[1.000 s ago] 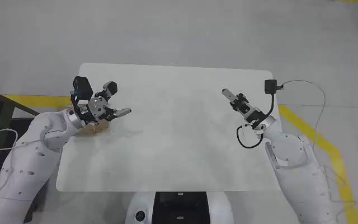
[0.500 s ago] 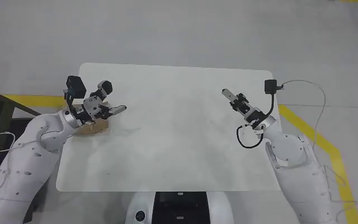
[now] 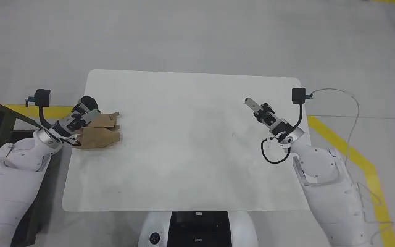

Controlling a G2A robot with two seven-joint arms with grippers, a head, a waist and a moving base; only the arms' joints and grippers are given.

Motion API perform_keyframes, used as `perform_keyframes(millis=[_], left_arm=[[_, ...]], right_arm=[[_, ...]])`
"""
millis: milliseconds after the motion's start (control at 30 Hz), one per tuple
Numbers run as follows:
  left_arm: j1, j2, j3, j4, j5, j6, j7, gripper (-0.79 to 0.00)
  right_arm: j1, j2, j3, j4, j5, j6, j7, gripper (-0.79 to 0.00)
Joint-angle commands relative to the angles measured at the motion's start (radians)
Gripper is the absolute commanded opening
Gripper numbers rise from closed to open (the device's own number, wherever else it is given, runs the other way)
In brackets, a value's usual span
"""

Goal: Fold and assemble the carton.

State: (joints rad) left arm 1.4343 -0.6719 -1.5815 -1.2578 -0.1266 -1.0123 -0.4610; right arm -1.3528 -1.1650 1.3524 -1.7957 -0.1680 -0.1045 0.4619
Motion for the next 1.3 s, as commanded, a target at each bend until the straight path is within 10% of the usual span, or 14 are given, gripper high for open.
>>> perform_keyframes(millis=[0, 667, 800, 1267], left_arm=[[-0.005, 0.006, -0.008, 0.021, -0.09, 0.0, -0.072, 0.0], [-0.006, 0.008, -0.009, 0.023, -0.108, 0.0, -0.089, 0.0], [-0.01, 0.009, -0.007, 0.03, -0.201, 0.117, -0.131, 0.0], [-0.097, 0.024, -0.108, 0.321, -0.536, 0.318, -0.431, 0.0]], right_arm=[[0.0, 0.0, 0.0, 0.0, 0.0, 0.0, 0.0, 0.0], [0.0, 0.0, 0.0, 0.0, 0.0, 0.0, 0.0, 0.0], [0.0, 0.0, 0.0, 0.0, 0.0, 0.0, 0.0, 0.0], [0.0, 0.0, 0.0, 0.0, 0.0, 0.0, 0.0, 0.0]])
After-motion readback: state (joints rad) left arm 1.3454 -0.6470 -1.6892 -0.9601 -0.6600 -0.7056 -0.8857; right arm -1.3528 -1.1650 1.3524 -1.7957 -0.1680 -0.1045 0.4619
